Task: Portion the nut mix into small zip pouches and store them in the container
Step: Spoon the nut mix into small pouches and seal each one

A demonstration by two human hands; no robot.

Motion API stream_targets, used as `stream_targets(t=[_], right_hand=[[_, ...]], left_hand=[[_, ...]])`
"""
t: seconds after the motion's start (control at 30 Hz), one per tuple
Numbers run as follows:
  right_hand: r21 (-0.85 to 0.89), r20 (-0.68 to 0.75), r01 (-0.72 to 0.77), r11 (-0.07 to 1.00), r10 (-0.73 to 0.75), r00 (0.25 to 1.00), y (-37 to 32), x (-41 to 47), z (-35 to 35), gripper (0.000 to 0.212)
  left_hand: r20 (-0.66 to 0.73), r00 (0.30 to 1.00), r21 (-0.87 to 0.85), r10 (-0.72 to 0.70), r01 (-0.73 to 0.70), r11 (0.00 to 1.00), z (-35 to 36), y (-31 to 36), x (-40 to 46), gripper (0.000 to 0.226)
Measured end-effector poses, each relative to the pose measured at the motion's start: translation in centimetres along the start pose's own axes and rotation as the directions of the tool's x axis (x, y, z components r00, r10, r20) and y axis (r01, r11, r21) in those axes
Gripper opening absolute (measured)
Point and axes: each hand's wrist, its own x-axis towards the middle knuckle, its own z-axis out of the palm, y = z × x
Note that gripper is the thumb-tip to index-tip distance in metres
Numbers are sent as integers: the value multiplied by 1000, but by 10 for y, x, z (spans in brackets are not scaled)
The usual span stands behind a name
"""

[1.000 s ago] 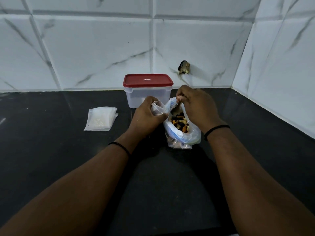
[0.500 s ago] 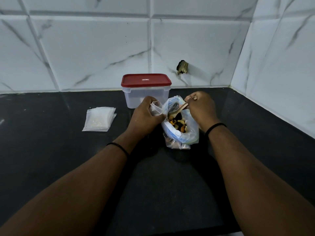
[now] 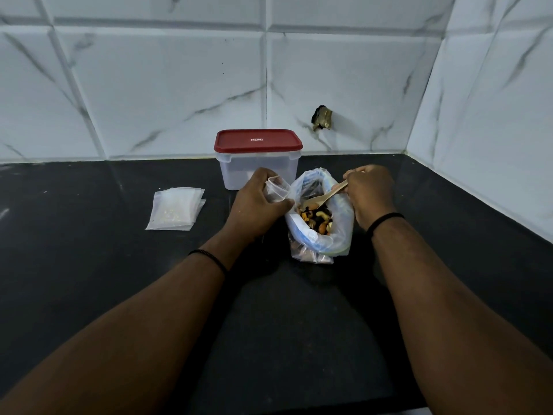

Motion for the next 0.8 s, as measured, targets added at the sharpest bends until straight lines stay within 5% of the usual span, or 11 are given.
stream_targets(t=[0.3, 0.7, 0.8], right_hand=[[-163, 106, 162, 973, -146, 984, -5, -4, -1, 17], [-29, 47, 47, 998, -45, 998, 1, 6, -8, 28], [-21, 23, 38, 999, -37, 999, 2, 10, -9, 15]], left_hand=[[-11, 1000, 8, -4, 4, 1000, 0, 2, -1, 37], [-11, 1000, -8, 3, -3, 1000, 0, 0, 0, 37], [-8, 1000, -9, 11, -11, 1000, -1, 0, 0, 36]])
